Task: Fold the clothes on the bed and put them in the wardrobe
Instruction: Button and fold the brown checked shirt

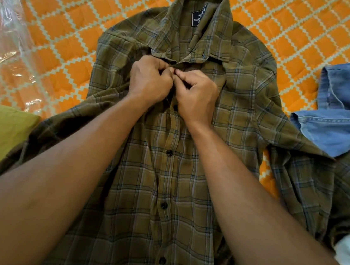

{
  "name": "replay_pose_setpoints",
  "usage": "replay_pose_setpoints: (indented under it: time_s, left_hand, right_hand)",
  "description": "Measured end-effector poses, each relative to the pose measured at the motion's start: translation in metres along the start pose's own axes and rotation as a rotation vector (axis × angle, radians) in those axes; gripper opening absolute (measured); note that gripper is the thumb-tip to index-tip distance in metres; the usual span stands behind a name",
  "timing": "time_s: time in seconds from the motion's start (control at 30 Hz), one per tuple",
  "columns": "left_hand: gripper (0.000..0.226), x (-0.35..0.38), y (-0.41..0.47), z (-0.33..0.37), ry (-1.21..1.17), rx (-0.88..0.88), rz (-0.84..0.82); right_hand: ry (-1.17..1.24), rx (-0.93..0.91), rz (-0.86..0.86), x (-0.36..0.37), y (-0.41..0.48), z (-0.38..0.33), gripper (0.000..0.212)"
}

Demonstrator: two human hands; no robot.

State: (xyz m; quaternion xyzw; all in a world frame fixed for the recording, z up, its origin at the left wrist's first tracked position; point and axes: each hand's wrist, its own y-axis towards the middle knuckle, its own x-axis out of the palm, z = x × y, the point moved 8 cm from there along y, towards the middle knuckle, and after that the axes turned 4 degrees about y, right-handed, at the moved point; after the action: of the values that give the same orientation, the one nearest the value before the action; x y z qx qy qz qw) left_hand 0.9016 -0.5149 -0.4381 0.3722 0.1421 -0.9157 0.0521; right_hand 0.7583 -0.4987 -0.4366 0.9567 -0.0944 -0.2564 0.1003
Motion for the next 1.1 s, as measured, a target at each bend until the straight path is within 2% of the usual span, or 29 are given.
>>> replay_pose_setpoints:
  time_s: [0.17, 0.33, 0.43, 0.5, 0.6, 0.67, 0.7, 0.83, 0.93, 1.0, 1.1]
  left_hand:
    - [0.019, 0.001, 0.003, -0.008, -0.076, -0.006, -0.008]
    - [0.017, 0.002, 0.008, -0.006, 0.008, 0.051, -0.113]
    - [0.017, 0.0, 0.008, -0.006, -0.088, 0.029, -0.161]
    - [0.022, -0.006, 0.003, -0.007, -0.226, -0.021, -0.103]
    - [0.023, -0.036, -0.002, -0.01, -0.299, -0.038, 0.137]
    - [0.01, -0.057, 0.003, -0.006, -0.198, 0.063, 0.227]
    - [0.006, -0.064, 0.009, -0.001, -0.133, 0.126, 0.216]
    - [0.042, -0.062, 0.038, 0.027, 0.297, 0.459, -0.053]
    - [0.053, -0.051, 0.045, 0.046, 0.574, 0.654, -0.264]
    - [0.052, -0.045, 0.043, 0.055, 0.754, 0.775, -0.339]
    - [0.029, -0.042, 0.04, 0.059, 0.838, 0.928, -0.311]
  right_hand:
    - [-0.188, -0.104, -0.026, 0.006, -0.002, -0.01, 0.018]
    - [-0.191, 0.032, -0.119, 0.006, 0.011, -0.002, 0.021]
    - [-0.175, 0.09, -0.176, 0.007, 0.021, -0.003, 0.025]
    - [-0.155, 0.131, -0.153, 0.003, 0.021, -0.004, 0.023]
    - [-0.014, 0.315, -0.098, -0.005, 0.014, 0.009, 0.01]
    - [0.149, 0.459, -0.031, -0.011, 0.008, 0.018, 0.004]
    - [0.228, 0.528, 0.025, -0.015, 0.005, 0.023, 0.004]
    - [0.503, 0.796, 0.187, -0.024, 0.012, 0.035, 0.016]
    - [0.532, 0.837, 0.223, -0.027, 0.032, 0.036, 0.04]
    - [0.464, 0.828, 0.238, -0.031, 0.044, 0.036, 0.049]
    - [0.316, 0.734, 0.176, -0.036, 0.06, 0.032, 0.058]
